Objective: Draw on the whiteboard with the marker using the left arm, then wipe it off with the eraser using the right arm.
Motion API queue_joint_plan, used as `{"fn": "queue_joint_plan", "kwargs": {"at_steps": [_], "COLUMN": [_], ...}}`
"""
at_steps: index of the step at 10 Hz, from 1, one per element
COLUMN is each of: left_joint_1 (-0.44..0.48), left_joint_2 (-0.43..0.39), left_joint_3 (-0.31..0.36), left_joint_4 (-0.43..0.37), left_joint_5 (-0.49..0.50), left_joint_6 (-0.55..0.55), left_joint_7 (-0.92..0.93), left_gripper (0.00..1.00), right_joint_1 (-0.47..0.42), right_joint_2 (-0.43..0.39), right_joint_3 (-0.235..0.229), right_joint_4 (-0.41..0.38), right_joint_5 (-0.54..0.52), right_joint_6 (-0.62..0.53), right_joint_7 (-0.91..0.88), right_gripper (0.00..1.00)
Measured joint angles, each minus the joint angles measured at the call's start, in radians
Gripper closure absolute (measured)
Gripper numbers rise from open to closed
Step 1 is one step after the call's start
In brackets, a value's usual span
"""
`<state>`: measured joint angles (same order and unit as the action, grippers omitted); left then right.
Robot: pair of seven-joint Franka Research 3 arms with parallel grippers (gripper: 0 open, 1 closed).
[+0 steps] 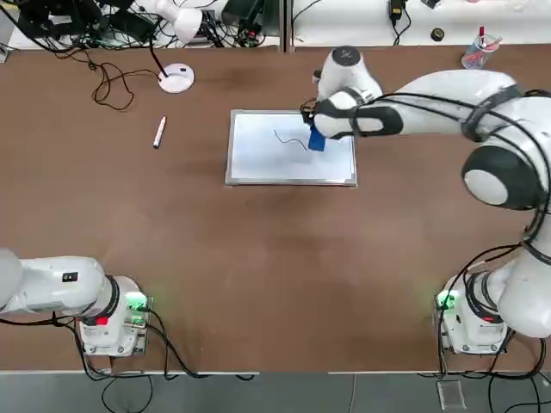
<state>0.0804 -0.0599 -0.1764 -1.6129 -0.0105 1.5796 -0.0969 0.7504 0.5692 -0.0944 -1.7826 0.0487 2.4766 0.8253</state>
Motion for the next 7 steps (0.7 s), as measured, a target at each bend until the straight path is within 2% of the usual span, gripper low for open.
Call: {"fn": "queue_joint_plan", "kwargs": {"at_steps": [7], "left_joint_1": [0.011], "left_joint_2": [0.008], "left_joint_3": [0.006], "left_joint_4": [0.0], "left_joint_5": [-0.027], "left_joint_6": [0.001], "left_joint_7": [0.0], "left_gripper": [0.0], "right_joint_1": [0.042], "right_joint_2": [0.055], "right_joint_3": [-0.002], "right_joint_4": [0.018], "right_joint_5": [-0.016], "right_joint_6": [0.001], "right_joint_7": [0.043], "right_gripper": [0.45]}}
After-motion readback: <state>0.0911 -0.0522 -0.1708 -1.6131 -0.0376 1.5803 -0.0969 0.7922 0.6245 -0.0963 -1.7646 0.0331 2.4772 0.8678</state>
